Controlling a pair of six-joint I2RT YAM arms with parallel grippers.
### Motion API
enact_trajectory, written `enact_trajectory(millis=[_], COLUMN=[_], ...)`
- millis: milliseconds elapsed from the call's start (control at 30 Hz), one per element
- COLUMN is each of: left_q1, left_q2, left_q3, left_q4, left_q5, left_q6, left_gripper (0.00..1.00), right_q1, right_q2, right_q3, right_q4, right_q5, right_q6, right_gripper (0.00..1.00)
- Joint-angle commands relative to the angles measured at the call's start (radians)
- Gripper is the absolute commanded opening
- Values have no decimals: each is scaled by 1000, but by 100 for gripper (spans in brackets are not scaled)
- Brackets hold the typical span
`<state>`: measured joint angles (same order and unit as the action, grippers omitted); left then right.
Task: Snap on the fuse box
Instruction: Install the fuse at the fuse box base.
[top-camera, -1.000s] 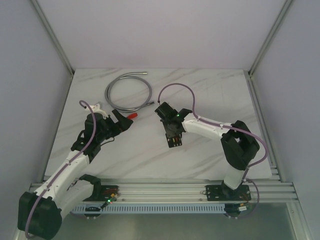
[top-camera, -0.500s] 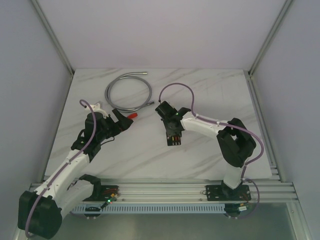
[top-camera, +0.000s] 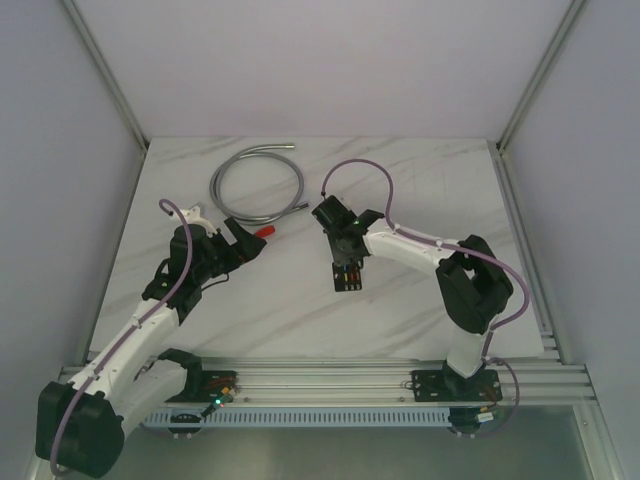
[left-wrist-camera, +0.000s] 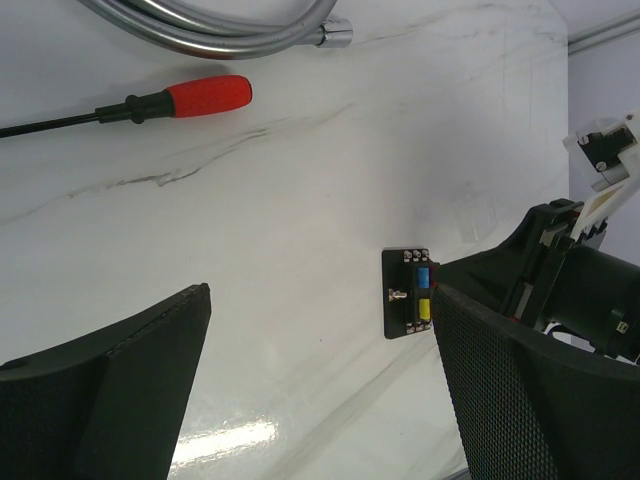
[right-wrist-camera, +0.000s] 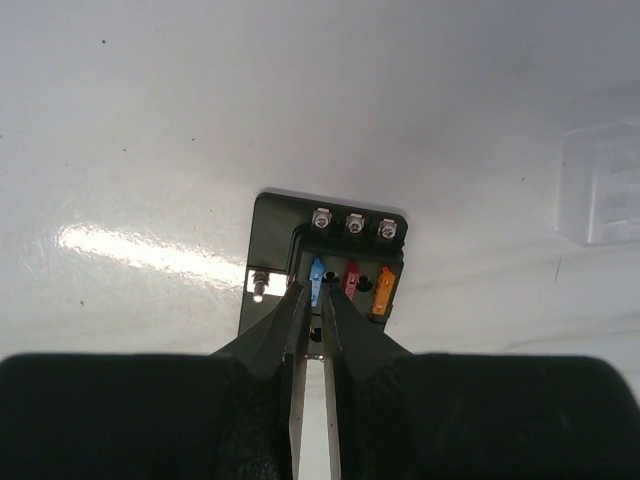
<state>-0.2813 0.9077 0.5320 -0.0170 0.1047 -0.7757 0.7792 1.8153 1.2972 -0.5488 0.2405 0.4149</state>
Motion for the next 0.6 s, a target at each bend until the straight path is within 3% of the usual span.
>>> enact_trajectory(millis=[0,300,567], left_q1=[7,6,6], left_q2=[-9,-6,-12], left_q3=[22,22,22], left_q4=[-7,-7,-9], left_q5=[11,12,13], left_q6=[8,8,7], left_gripper=[100,100,100], right_q1=[-6,-7,-28], right_q2=[23,51,57], right_q3=[33,16,-70], right_q4=[2,4,3], right_q5=[25,-22,-52], right_q6=[26,28,36], right_gripper=[15,11,2])
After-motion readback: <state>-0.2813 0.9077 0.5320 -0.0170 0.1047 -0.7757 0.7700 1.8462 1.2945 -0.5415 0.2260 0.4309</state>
